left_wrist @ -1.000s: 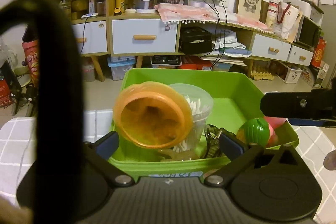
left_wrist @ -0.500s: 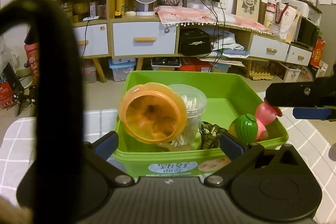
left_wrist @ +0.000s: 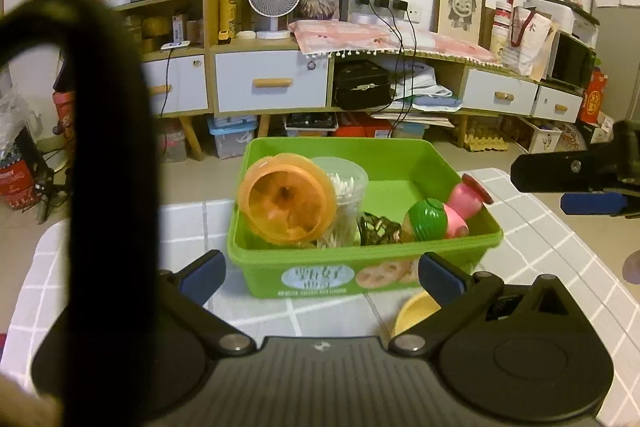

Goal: Organize rigid objects
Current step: 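Move the left tool to the purple grapes while the right tool approaches the yellow bowl, then grasp the purple grapes with the left tool while the right tool grasps the yellow bowl, then carry the grapes and yellow bowl into the green bin and release both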

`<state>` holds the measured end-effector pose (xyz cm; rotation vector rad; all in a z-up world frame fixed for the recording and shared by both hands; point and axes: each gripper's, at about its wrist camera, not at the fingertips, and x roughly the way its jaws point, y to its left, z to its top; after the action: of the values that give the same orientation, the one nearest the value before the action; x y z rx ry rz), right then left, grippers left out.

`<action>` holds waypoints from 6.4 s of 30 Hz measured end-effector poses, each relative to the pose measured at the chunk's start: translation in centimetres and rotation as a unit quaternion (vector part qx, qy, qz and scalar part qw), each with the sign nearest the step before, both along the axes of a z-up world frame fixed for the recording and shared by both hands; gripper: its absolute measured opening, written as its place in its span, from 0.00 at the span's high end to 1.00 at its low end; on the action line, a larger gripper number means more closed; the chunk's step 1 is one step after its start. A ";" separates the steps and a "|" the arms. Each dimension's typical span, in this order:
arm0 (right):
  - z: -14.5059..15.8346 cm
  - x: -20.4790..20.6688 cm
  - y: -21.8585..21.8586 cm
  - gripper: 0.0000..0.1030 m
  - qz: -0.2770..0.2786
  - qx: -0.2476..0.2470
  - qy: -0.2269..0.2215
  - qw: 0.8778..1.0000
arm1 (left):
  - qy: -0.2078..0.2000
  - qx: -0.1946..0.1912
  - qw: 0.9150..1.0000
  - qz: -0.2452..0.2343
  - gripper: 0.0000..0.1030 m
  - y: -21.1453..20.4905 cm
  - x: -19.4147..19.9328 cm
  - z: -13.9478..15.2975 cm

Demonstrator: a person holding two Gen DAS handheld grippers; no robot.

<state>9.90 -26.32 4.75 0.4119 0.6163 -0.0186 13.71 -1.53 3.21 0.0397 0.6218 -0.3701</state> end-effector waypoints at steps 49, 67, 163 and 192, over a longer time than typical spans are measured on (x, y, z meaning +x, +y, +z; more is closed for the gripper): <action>-5.0 -4.0 1.6 0.02 0.032 -0.087 0.077 0.993 | 0.107 -0.013 0.985 -0.138 0.70 -3.3 -7.0 -5.5; -6.7 -1.5 2.9 0.02 0.033 -0.054 0.110 0.992 | 0.112 -0.024 0.989 -0.090 0.72 1.6 -6.3 -5.1; -2.0 8.6 -4.8 0.21 -0.024 0.096 0.023 0.995 | 0.077 -0.093 0.992 -0.028 0.72 -4.3 7.8 -2.4; -1.5 6.2 -3.4 0.03 -0.035 0.052 0.030 0.998 | 0.052 -0.052 0.995 -0.070 0.26 -4.7 4.9 -1.3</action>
<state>16.14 -29.76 3.27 0.5357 0.6627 -0.0655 18.57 -6.21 1.93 -0.0361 0.7033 -0.5430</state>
